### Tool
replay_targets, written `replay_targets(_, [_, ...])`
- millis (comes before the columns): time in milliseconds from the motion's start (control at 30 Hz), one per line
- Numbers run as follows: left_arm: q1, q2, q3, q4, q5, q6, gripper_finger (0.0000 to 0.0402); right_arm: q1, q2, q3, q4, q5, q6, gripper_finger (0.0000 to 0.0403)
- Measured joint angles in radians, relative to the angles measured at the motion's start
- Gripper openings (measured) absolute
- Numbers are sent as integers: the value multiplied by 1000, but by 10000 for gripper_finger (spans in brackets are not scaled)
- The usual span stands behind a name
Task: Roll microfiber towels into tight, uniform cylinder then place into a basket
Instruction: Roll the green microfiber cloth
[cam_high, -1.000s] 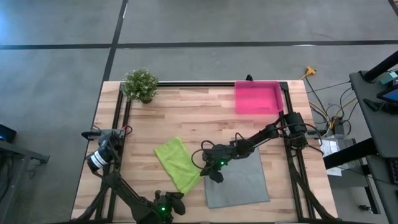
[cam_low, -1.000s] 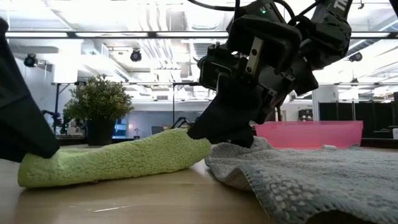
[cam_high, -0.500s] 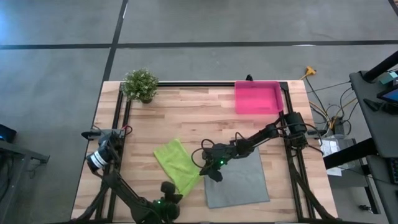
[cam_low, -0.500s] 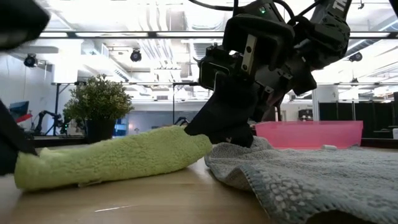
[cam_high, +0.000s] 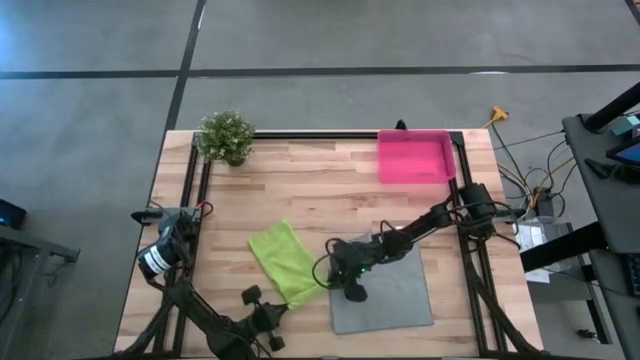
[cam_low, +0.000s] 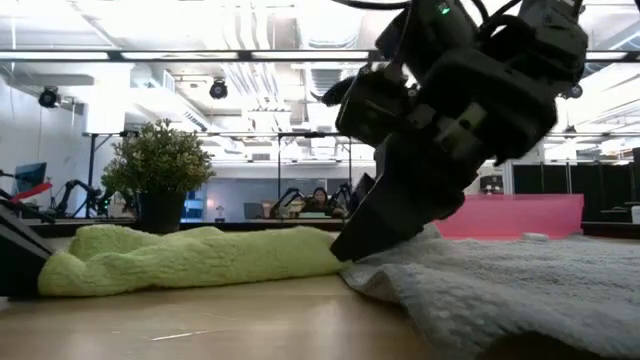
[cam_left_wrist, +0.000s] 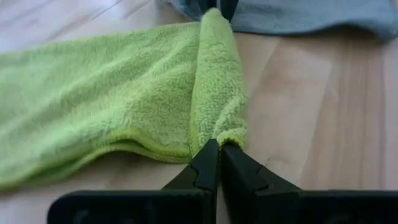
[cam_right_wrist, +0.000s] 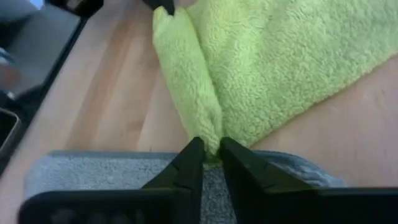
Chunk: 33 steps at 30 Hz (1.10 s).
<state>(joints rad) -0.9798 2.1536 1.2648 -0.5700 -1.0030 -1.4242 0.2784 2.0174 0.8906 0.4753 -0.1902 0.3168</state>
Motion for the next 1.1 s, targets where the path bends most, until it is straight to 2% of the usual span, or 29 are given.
replay_targets(233, [-19,0,-11,47,-44,-207,0,33,-95,-1,-47,124,-252,142])
replay_targets(400, [-26,0,-11,114,-83,-278,0,63,-164,0,-98,138,-482,174])
replay_targets(633, [-46,0,-16,136,-200,-441,0,142,-181,2,-115,161,-798,176])
replay_targets(833, [-52,-3,-35,162,-220,-499,0,212,-101,3,-41,423,-992,171])
replay_targets(967, [-52,-3,-35,181,-223,-498,0,232,-11,5,81,484,-1095,171])
replay_targets(1100, [-52,-4,-36,186,-229,-513,0,238,41,10,186,562,-1130,171])
